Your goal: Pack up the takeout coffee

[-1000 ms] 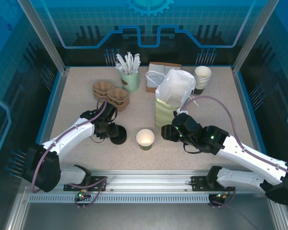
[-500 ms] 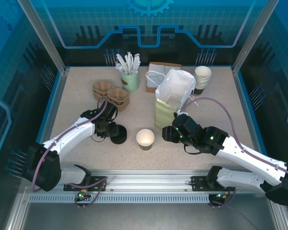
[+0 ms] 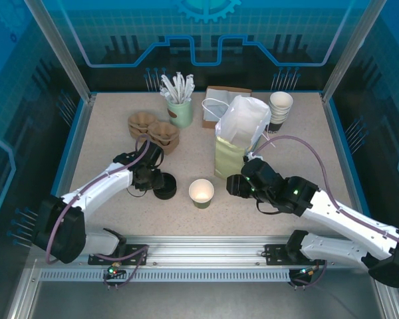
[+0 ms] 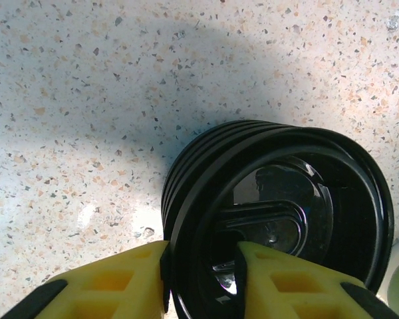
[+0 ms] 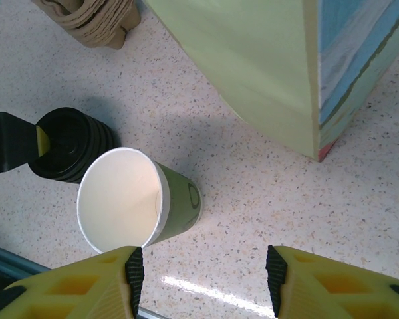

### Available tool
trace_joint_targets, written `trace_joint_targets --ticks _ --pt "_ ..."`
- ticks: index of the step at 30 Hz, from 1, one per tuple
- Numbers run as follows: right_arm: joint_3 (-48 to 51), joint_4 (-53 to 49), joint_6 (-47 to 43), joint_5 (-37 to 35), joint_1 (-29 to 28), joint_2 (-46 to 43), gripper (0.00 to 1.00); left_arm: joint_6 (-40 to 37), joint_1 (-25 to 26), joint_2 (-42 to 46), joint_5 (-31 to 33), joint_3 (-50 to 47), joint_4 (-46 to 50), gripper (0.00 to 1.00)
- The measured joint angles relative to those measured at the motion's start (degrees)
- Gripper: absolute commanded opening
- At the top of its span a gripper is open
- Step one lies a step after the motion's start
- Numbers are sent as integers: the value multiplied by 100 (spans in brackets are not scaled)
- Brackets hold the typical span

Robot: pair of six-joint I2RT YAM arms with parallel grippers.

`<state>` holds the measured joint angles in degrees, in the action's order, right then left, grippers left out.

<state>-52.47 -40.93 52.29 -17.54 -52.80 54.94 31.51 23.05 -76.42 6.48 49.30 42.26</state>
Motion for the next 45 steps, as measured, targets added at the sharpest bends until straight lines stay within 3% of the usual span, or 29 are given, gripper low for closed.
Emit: trace_joint_targets --ticks 12,26,45 --pt "20 50 24 151 0 -68 52 9 2 114 26 -35 31 20" --pt "-358 162 24 546 -9 70 48 2 76 896 306 774 1067 15" --pt "-1639 131 -116 455 -684 962 53 170 1600 984 682 2557 2435 14"
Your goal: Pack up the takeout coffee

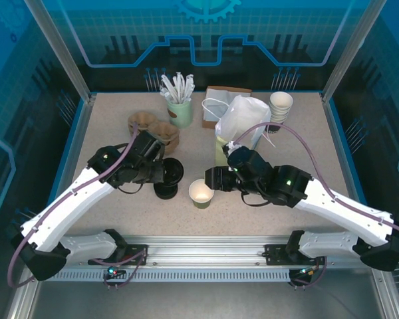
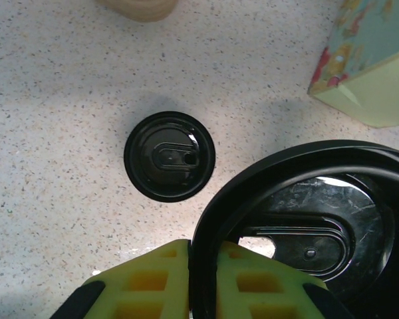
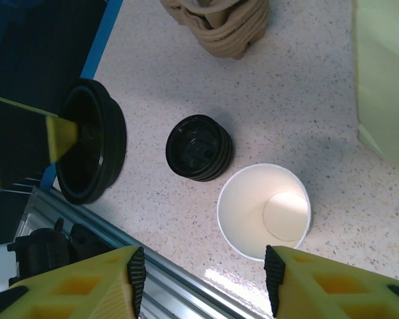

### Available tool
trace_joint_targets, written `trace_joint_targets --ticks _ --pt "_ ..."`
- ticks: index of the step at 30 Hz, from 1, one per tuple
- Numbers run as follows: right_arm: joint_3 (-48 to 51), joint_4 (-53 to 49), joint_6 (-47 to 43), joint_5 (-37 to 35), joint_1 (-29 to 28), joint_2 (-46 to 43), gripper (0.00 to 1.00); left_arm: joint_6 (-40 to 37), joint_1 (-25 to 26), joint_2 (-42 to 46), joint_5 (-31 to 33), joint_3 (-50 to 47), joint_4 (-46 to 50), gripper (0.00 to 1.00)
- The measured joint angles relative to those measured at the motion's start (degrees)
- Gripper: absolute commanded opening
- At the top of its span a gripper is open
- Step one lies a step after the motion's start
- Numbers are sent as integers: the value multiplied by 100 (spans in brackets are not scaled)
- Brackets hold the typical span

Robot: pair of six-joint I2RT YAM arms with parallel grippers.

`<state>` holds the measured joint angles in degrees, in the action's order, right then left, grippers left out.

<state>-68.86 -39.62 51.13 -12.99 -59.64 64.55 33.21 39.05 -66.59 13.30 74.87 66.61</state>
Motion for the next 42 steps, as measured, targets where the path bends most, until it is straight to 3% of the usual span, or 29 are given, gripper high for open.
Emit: trace_joint_targets --ticks 13,32,42 --pt "-358 -94 -254 46 -33 437 56 295 962 -549 0 487 9 14" --pt "-350 -87 -297 299 -33 584 47 400 1215 -809 0 748 -92 14" --pt "-313 -85 -295 321 -17 627 32 400 1274 -811 0 748 -101 14"
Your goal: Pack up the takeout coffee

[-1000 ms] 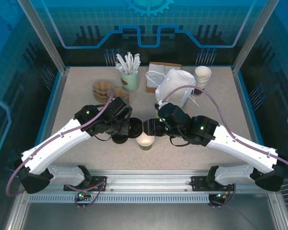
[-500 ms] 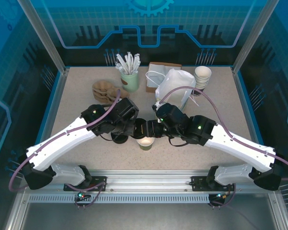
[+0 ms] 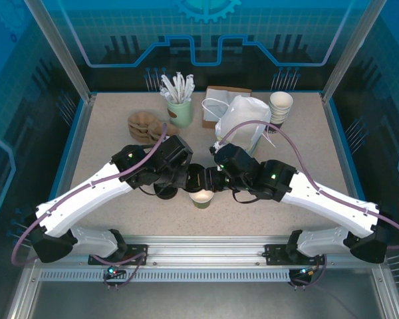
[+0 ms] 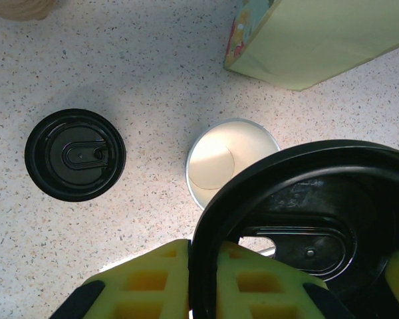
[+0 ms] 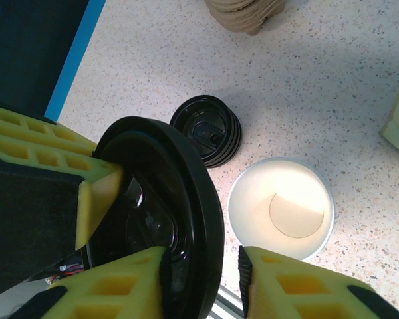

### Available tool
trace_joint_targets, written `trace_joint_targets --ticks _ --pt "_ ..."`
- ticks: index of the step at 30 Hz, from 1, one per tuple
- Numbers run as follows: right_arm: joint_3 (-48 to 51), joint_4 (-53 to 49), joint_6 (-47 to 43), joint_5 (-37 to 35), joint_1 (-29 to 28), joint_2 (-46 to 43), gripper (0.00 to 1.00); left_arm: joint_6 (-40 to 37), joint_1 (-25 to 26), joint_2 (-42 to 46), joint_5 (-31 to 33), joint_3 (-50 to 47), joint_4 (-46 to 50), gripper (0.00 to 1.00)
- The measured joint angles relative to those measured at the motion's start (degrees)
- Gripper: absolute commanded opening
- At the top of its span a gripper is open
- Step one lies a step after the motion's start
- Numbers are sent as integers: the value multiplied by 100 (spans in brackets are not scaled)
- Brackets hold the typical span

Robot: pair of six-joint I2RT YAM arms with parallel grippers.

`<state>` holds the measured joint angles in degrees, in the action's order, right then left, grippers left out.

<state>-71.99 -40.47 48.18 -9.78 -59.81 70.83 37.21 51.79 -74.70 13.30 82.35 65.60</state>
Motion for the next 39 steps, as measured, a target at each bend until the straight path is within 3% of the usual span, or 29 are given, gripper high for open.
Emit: trace_joint_targets --ticks 6,12,16,23,29,39 --pt "76 90 2 90 39 22 25 0 15 0 -2 0 -35 14" --pt "184 111 55 129 140 72 9 -2 35 0 -2 0 -31 15" --pt "195 107 70 136 201 87 0 -44 50 7 -33 0 -122 35" --pt "313 46 87 256 306 85 0 -313 52 496 -122 -210 -710 60" --pt "485 -157 179 444 579 -13 0 -1095 50 1375 -262 -800 -1585 69" --pt "640 -820 304 1235 1342 -319 0 -3316 74 1906 -1069 -2151 -3263 66"
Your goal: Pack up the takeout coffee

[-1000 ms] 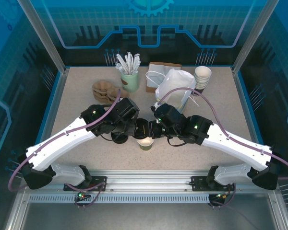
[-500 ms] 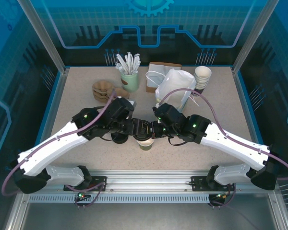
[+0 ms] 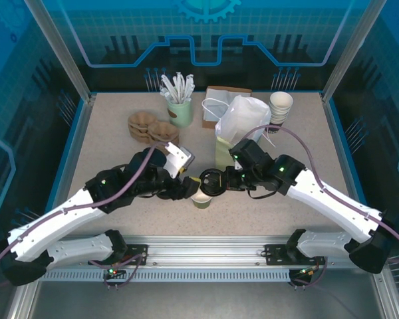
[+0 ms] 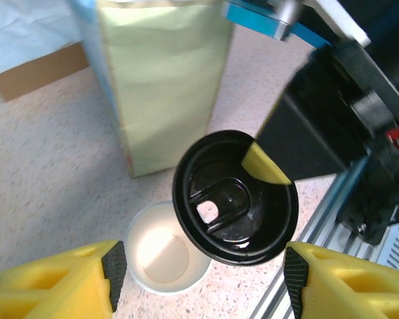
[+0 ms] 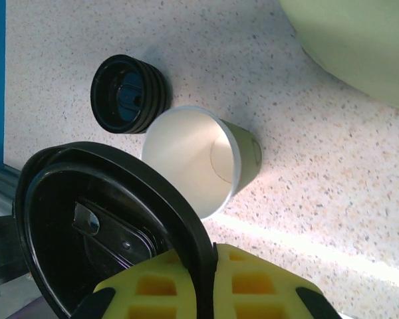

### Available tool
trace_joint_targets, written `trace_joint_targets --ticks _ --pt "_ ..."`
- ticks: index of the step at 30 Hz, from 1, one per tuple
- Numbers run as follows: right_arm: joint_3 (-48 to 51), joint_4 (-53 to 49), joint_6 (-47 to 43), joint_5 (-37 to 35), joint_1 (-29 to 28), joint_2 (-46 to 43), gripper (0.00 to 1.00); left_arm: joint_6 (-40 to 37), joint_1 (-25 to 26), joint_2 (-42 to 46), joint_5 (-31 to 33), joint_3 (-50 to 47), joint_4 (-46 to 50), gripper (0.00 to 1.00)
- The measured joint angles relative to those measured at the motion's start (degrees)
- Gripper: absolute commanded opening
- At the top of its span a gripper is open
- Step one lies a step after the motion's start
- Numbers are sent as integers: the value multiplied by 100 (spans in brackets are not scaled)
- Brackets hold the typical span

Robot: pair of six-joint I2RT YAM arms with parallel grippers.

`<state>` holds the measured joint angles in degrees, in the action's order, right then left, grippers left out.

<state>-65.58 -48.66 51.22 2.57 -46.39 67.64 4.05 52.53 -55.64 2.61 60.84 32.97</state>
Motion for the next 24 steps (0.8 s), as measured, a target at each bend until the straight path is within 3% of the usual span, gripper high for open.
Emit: trace_joint_targets --ticks 4,9,16,20,24 --pt "2 -367 -52 402 361 -68 0 -758 24 485 -540 -927 -951 68" --pt "2 -905 -284 852 813 -94 0 -1432 24 566 -813 -1126 -1633 68" --pt "0 -1499 -636 1366 1132 -90 0 -2597 144 566 -1117 -1513 -2234 83" --pt "-2 -1720 -782 1558 1169 -66 0 -3237 339 466 -1150 -1545 -2293 83" --pt "-2 -1805 -844 1700 1252 -66 0 -3768 529 205 -986 -1545 -2343 76"
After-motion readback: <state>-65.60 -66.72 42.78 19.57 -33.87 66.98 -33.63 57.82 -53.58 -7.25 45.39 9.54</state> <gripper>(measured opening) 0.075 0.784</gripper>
